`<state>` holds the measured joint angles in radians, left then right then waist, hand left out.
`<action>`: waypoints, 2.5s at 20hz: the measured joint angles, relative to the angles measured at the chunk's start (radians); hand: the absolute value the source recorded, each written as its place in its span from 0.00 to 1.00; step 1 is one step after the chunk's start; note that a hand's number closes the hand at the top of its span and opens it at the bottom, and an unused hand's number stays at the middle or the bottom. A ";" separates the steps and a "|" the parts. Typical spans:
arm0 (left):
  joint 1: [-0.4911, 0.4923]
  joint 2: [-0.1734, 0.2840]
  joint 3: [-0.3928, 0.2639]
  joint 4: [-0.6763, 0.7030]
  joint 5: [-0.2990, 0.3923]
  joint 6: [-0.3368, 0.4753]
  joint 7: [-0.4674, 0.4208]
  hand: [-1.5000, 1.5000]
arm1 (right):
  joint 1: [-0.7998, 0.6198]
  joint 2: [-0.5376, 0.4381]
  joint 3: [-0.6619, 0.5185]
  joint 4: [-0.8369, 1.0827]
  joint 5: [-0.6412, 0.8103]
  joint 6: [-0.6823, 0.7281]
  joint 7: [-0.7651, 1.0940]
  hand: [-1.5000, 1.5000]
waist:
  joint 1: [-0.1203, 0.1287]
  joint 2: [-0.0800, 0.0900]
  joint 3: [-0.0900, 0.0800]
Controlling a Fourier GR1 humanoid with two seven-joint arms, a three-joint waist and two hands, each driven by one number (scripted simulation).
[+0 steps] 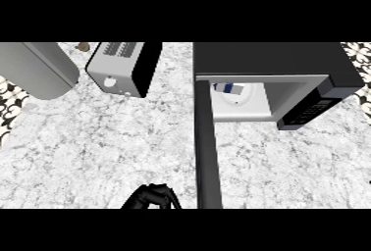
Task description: Pick up the milk, place it into the microwave and close the microwave
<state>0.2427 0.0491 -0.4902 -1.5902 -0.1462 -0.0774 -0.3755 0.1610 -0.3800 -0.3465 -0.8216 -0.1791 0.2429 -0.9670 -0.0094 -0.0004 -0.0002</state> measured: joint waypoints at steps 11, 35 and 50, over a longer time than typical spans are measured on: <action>-0.276 -0.046 -0.164 0.287 -0.071 -0.093 0.209 1.00 | -0.001 -0.064 0.008 -0.008 -0.056 0.048 0.025 0.00 | -0.018 0.003 0.002; -0.660 -0.020 -0.583 0.473 0.351 0.410 0.178 1.00 | -0.010 -0.119 0.132 -0.271 -0.155 0.116 0.114 0.00 | -0.135 0.018 -0.003; -0.951 -0.035 -0.532 0.512 0.506 0.564 0.166 1.00 | -0.073 -0.175 0.189 -0.402 -0.209 0.147 0.204 0.00 | -0.257 0.042 -0.002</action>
<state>-0.7081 0.0142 -1.0226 -1.0785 0.3596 0.4869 -0.2096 0.0877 -0.5550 -0.1574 -1.2240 -0.3878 0.3898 -0.7629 -0.2665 0.0412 -0.0022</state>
